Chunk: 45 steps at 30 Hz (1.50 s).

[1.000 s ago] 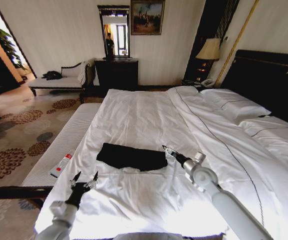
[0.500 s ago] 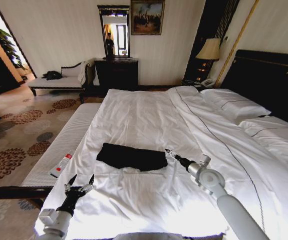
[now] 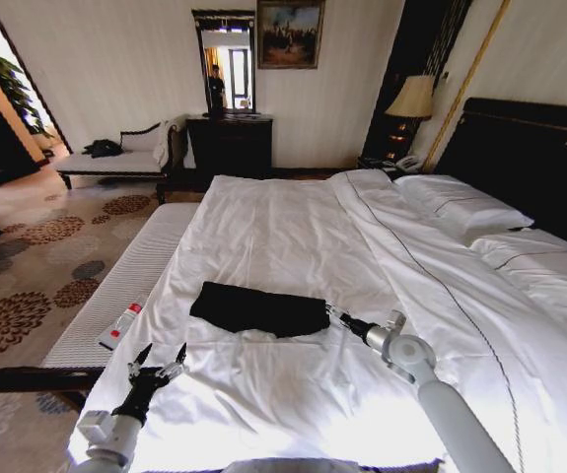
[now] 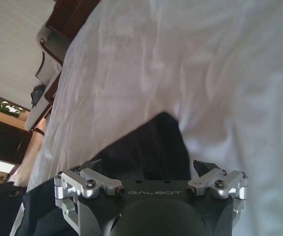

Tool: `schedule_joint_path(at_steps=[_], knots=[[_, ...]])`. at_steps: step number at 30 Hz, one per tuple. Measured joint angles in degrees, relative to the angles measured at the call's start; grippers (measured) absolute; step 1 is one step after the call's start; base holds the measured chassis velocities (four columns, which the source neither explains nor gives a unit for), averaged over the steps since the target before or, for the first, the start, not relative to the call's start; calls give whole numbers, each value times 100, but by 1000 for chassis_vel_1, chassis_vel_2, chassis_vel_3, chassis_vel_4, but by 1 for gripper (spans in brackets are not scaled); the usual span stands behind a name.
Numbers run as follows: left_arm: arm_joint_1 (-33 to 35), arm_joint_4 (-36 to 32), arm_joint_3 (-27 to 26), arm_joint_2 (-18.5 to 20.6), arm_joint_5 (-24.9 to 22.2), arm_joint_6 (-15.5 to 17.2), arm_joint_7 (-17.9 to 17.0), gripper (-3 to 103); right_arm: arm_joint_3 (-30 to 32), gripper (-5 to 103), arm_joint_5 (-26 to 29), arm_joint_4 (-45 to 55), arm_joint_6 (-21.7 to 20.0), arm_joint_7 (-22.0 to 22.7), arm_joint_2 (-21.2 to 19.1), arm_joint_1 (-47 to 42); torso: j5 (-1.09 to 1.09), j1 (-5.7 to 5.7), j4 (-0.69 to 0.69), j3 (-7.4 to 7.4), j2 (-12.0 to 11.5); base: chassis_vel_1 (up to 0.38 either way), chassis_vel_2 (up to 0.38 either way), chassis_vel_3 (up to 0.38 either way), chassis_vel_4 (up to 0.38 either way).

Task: Fold the clothes on the bed.

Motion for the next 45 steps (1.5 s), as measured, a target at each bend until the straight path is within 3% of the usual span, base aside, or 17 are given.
schedule_joint_path(at_steps=[12, 25, 32, 39, 45], knots=[[-5, 6, 5, 4, 0, 5, -2, 100, -221, 100, -387, -317, -121, -9, 502, 18, -2, 0, 0, 0, 0, 0, 0, 0, 0], [-6, 8, 8, 5, 0, 10, -4, 100, -128, 100, -334, -756, -82, 157, 1072, 373, -2, 0, 0, 0, 0, 0, 0, 0, 0], [-6, 9, 9, 6, 0, 11, -5, 100, -73, 101, -377, -922, -91, 163, 1189, 402, -2, -1, -1, -1, 1, 0, 0, 0, 0], [-6, 8, 9, 6, 0, 11, -6, 100, -73, 82, -470, -930, -89, 167, 1266, 367, -1, 0, -2, -1, 1, 0, 0, 0, 0], [-6, 9, 9, 6, 0, 11, -7, 100, -78, 55, -484, -908, -73, 181, 1273, 366, 0, 0, 0, 0, 0, 0, 0, 0, 0]])
